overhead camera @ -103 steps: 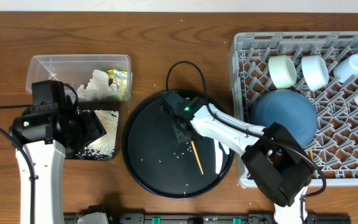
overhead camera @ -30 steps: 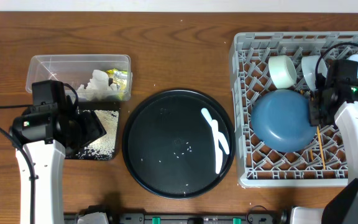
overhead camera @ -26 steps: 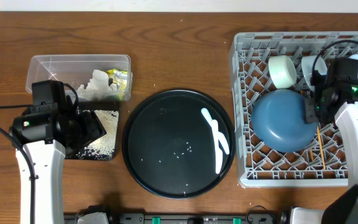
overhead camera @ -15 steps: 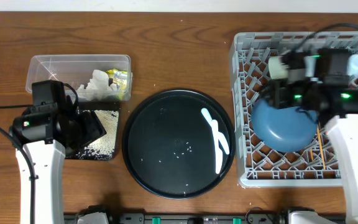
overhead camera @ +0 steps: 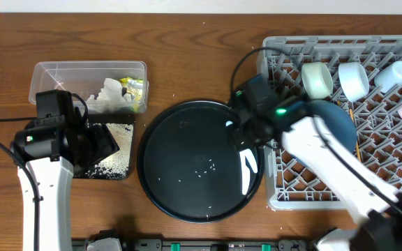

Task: Sort waste into correct bins and load items into the dishwasher rack
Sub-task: 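Move right gripper to the round tray and grasp a white spoon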

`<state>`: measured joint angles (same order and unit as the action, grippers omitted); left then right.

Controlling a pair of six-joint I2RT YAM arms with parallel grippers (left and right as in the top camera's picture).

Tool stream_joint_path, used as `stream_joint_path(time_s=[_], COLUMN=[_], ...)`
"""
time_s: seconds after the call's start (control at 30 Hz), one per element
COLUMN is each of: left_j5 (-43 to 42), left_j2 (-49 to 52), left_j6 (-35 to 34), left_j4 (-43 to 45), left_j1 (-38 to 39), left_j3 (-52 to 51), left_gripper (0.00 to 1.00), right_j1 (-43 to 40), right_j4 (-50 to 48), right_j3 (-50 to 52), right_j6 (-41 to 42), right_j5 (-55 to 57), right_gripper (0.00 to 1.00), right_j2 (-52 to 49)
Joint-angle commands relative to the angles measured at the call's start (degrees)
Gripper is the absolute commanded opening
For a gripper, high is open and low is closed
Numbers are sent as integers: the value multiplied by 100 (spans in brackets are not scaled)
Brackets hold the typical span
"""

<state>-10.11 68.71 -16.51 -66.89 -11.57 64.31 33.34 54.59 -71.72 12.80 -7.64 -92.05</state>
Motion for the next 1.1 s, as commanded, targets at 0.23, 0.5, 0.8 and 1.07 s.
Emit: stream_joint_path(time_s=[0.23, 0.5, 0.8, 1.07], left_j5=[33, 33, 33, 31], left_j2=[20, 20, 20, 20], left_j6=[-24, -24, -26, -24], left_j4=[-20, -20, -20, -20], left_j1=[-24, -26, -24, -24], left_j3=[-35, -35, -35, -35], left_gripper=[69, 69, 69, 69], right_j1=[551, 584, 605, 605], right_j4=[258, 195, -374, -962], right_j3=[42, 306, 726, 1222], right_j6=[1755, 1917, 2022, 2065], right_j5=[824, 841, 732, 721], right_gripper=[55, 54, 51, 47], right_j2=[-1051, -1397, -1399, -1399])
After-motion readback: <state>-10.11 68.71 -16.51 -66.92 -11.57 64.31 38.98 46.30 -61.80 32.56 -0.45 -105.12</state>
